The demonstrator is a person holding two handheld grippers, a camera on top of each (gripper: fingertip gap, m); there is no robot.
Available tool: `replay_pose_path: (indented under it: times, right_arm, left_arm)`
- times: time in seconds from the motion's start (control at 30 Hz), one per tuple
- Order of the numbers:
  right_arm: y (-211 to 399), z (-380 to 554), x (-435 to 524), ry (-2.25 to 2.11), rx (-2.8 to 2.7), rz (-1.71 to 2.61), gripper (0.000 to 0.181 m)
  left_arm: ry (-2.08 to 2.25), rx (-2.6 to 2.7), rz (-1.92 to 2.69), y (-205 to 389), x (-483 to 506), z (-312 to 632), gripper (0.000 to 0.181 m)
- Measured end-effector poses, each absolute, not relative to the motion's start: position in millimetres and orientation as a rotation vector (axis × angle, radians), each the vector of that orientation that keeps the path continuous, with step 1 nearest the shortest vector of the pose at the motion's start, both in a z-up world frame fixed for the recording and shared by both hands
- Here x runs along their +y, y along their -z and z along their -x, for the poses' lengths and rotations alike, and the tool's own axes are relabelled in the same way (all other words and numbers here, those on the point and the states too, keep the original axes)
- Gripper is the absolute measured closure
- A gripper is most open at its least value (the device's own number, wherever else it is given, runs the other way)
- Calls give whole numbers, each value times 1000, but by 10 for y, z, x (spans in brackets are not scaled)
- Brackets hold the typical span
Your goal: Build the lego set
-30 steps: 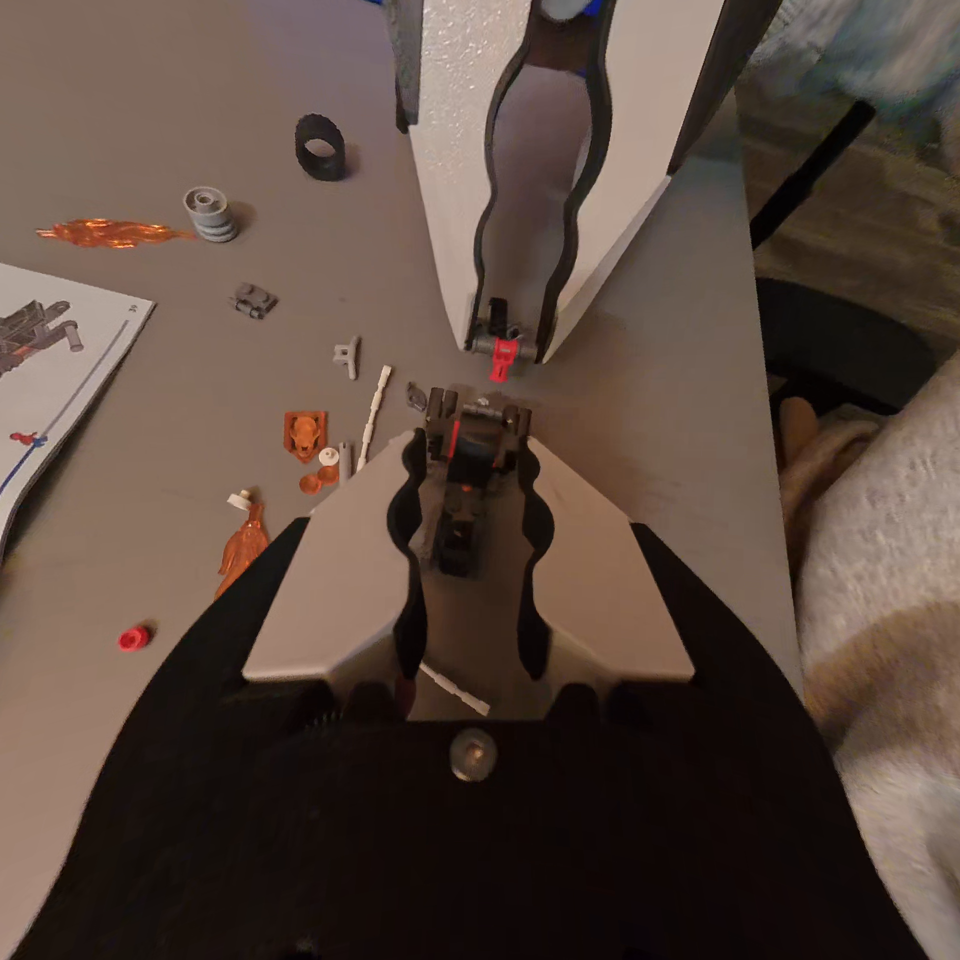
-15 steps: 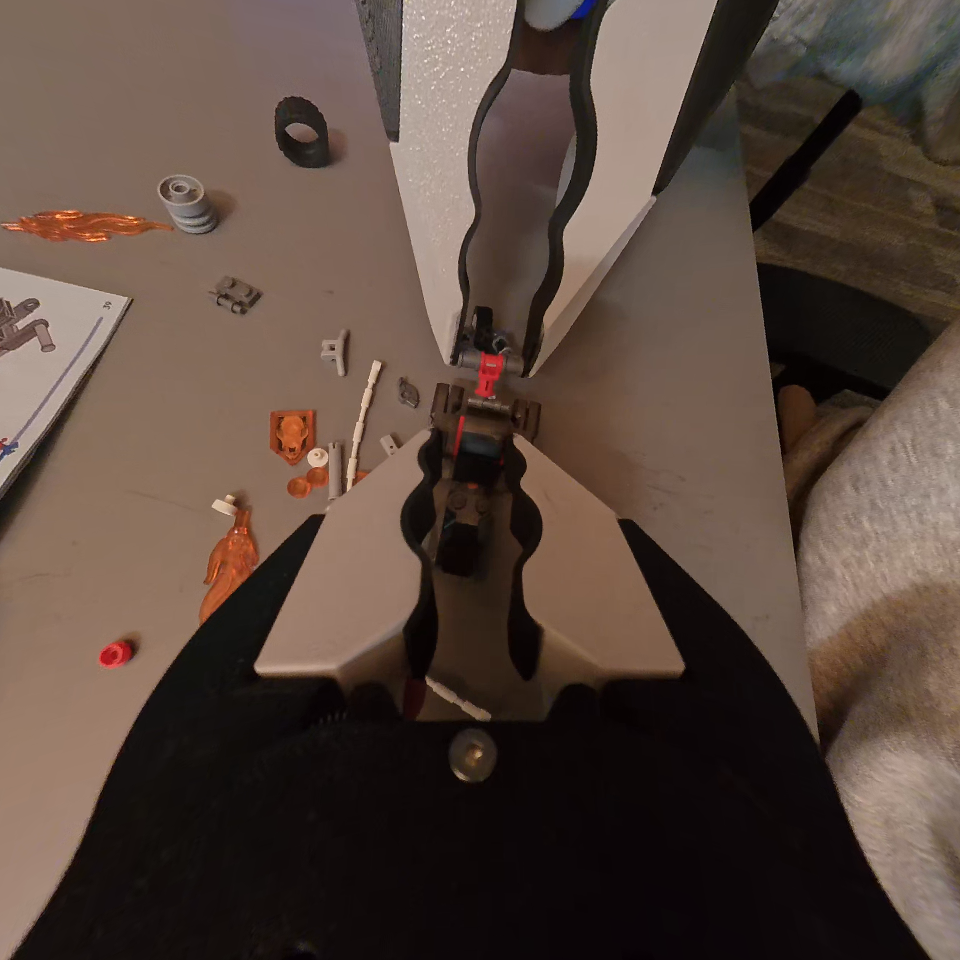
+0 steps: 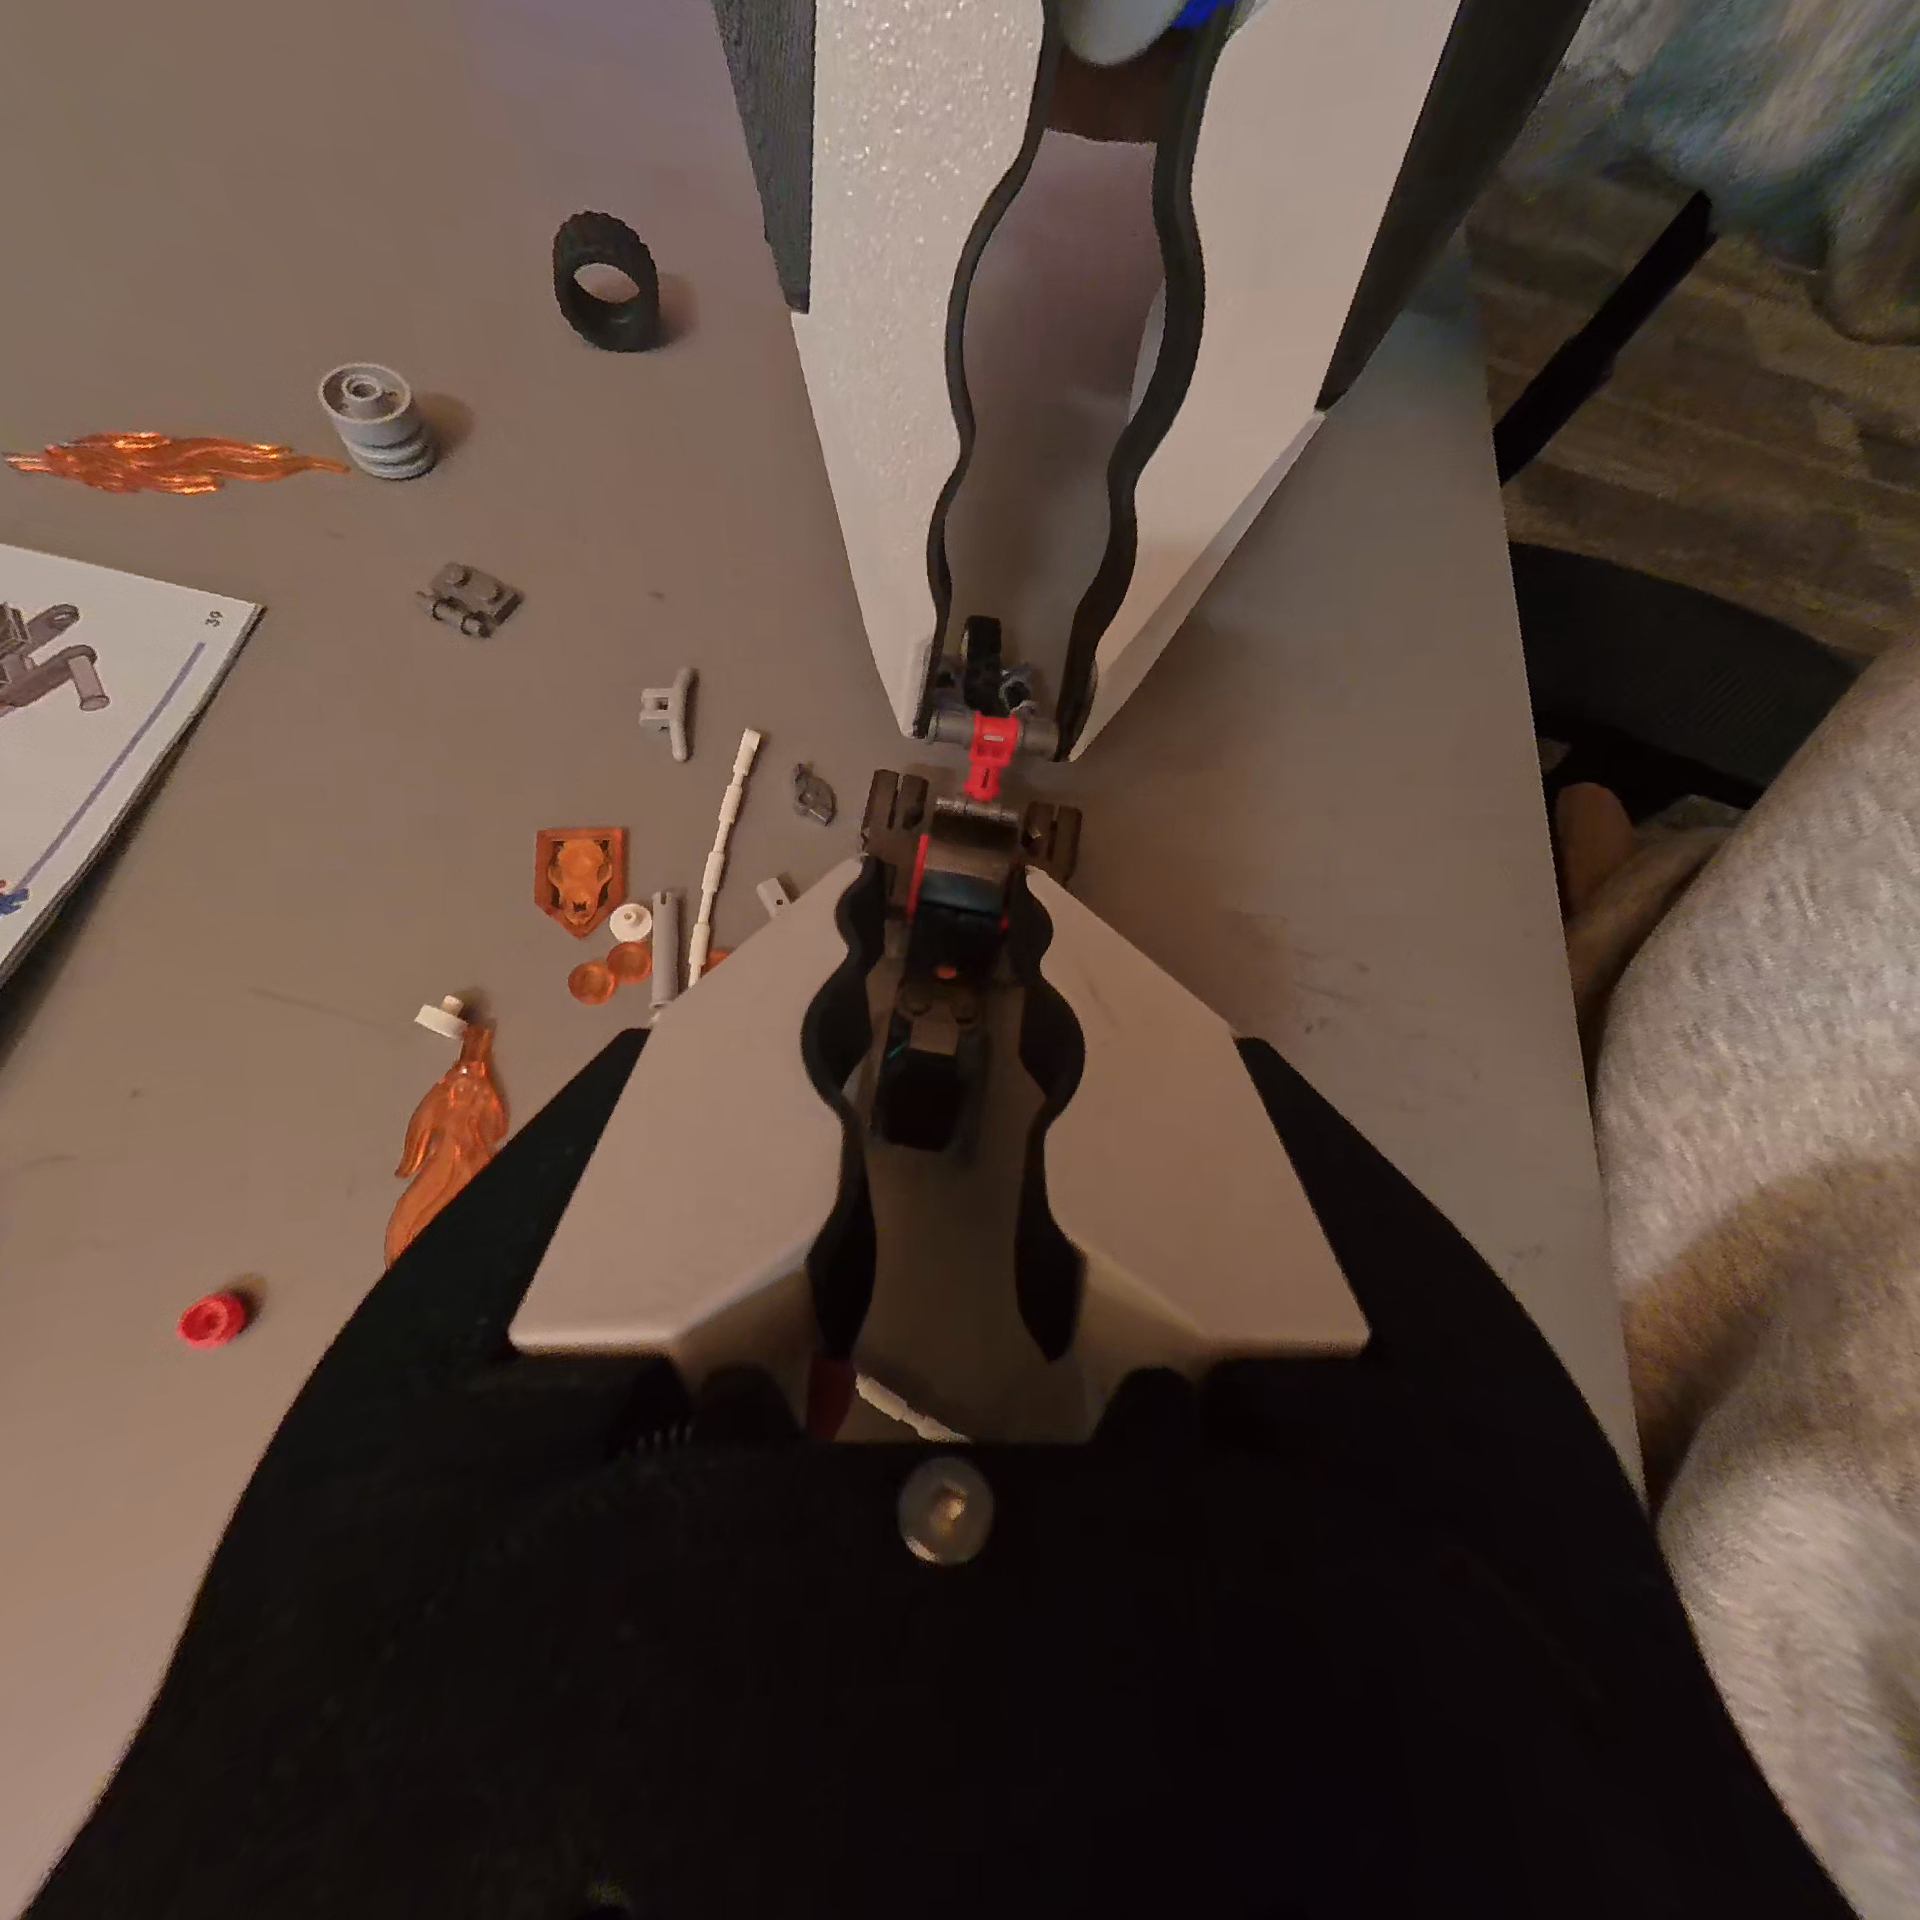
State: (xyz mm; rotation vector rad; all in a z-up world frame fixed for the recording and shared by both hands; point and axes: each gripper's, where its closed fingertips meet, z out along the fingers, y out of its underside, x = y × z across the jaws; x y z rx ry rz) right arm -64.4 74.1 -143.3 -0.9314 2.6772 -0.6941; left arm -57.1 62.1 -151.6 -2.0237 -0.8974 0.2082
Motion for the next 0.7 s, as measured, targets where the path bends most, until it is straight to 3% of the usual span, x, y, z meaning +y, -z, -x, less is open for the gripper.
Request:
replay_pose_path:
  times: [0.7]
  right_arm:
    - [1498, 630, 717, 624, 2714, 949, 159]
  left_arm:
    - [-201, -880, 2002, 1515, 656, 551, 164]
